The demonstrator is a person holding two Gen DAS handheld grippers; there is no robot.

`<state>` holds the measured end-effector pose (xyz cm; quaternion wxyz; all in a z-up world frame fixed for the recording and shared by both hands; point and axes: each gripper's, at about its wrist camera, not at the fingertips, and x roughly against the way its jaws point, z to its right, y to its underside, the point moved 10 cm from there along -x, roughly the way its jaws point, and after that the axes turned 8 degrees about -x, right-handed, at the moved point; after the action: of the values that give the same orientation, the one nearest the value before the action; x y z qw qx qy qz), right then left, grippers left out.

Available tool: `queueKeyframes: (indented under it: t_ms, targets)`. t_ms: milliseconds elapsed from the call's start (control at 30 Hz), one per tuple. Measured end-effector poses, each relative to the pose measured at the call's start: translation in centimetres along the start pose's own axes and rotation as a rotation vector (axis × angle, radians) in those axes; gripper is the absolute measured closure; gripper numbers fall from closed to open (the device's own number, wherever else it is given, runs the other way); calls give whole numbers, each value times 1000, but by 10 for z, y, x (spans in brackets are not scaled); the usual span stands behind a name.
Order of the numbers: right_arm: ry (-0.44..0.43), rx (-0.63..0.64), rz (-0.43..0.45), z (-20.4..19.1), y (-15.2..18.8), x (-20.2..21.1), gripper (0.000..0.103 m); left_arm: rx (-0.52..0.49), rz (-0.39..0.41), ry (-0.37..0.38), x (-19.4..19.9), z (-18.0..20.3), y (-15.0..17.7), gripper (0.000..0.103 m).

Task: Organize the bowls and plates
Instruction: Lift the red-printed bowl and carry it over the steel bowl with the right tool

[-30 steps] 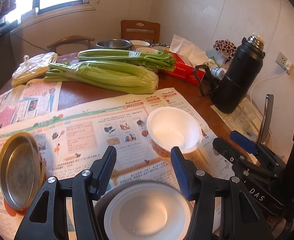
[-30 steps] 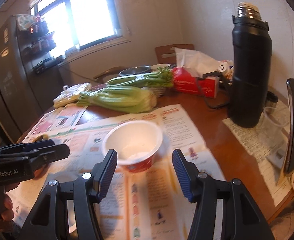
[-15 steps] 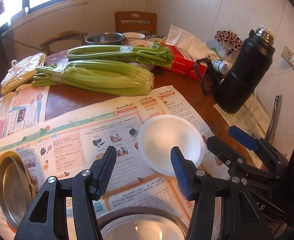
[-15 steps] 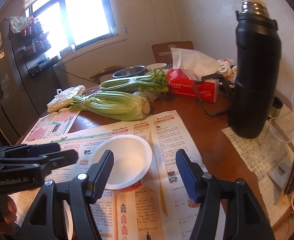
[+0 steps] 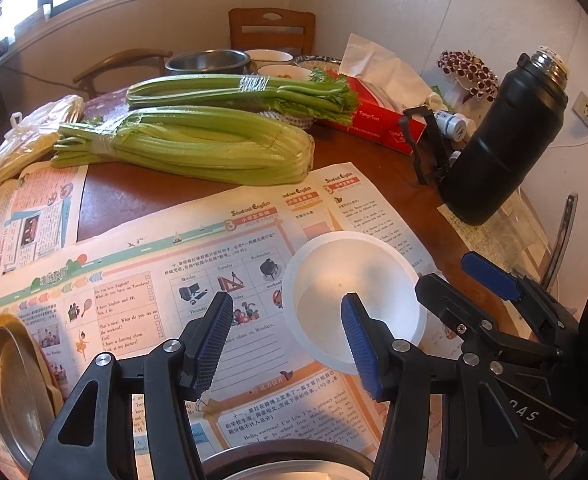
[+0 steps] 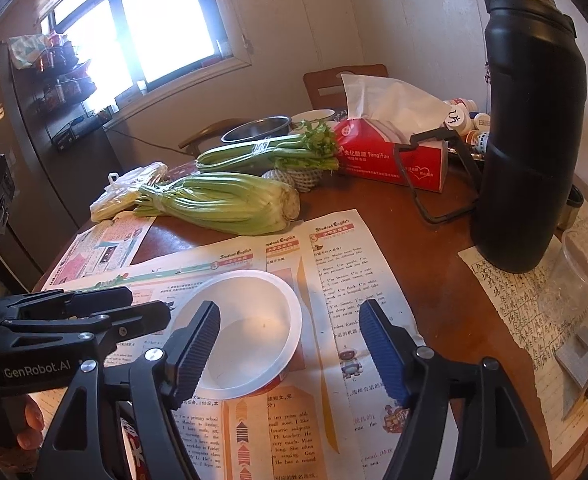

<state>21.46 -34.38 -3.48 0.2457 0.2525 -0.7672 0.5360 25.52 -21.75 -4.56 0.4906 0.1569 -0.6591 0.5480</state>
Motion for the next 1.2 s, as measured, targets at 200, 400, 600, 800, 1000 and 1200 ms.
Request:
queueKeyframes:
  t_ms: [200, 400, 600, 800, 1000, 1200]
  targets:
    - [7, -7, -31, 2, 4, -6, 28, 8, -22, 4, -9, -2, 2, 45]
    - [87, 12, -84, 14, 11, -16, 27, 27, -49, 20, -21, -2, 0, 45]
    - [49, -12, -120, 15, 18, -20, 27, 31, -88, 30, -36, 2, 4, 45]
    - [70, 28, -141, 10, 26, -28, 33, 39, -112, 44, -45, 2, 8, 45]
    - [32, 49, -154, -1, 31, -33, 48, 45, -120, 69, -51, 5, 8, 45]
    - [-15, 67, -166, -12, 33, -38, 55, 40, -123, 95, -54, 9, 7, 57]
